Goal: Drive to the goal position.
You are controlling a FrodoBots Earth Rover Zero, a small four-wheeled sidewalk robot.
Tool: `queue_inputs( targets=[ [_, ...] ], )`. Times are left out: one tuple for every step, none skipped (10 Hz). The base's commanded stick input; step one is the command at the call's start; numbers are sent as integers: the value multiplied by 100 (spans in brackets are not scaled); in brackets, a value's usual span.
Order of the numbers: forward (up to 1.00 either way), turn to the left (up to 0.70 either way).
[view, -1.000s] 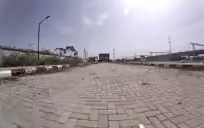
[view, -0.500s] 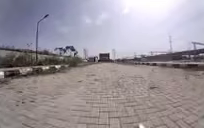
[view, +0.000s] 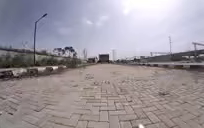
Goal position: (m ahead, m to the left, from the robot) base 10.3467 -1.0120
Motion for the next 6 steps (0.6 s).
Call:
queue_inputs(
  targets=[
    [100, -6],
    [100, -3],
    [100, 0],
    [100, 0],
    [100, 0],
    [100, 0]
  ],
)
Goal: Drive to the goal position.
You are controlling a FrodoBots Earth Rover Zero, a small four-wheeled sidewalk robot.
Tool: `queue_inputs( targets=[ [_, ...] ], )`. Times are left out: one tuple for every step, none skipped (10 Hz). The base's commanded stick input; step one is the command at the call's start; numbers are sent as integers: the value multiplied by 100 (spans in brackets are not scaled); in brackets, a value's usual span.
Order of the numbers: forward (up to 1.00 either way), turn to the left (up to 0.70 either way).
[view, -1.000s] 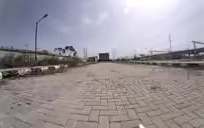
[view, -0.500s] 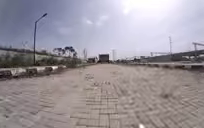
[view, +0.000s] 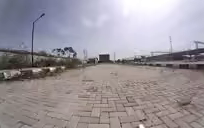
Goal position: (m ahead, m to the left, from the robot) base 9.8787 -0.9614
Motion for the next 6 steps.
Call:
queue_inputs(
  targets=[
    [100, 0],
    [100, 0],
    [100, 0],
    [100, 0],
    [100, 0],
    [100, 0]
  ],
)
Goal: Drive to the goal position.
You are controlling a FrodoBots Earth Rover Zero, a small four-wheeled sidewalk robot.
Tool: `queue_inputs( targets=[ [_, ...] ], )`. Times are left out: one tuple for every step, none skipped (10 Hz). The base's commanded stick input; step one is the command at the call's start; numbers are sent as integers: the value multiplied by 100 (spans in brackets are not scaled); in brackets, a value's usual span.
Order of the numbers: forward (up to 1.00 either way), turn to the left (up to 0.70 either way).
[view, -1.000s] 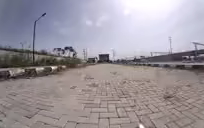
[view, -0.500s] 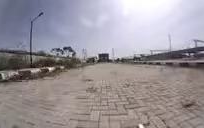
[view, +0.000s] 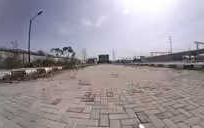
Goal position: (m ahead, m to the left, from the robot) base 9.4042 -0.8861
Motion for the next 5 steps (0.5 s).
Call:
queue_inputs(
  targets=[
    [100, 0],
    [100, 0],
    [100, 0],
    [100, 0],
    [100, 0]
  ],
)
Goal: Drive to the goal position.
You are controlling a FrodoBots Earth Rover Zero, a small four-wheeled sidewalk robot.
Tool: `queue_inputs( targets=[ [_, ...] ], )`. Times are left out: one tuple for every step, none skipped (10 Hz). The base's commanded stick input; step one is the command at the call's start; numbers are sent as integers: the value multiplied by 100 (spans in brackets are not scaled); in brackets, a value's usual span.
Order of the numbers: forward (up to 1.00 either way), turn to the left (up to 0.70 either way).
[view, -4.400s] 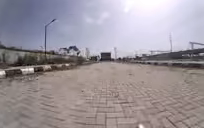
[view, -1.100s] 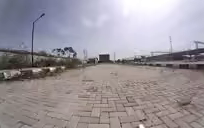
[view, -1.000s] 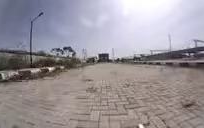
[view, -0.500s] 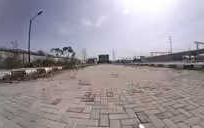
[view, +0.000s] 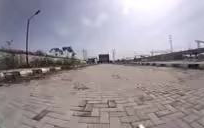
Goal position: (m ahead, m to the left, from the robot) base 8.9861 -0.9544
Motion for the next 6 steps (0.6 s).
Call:
queue_inputs(
  targets=[
    [100, 0],
    [100, 0],
    [100, 0],
    [100, 2],
    [100, 4],
    [100, 10]
  ],
)
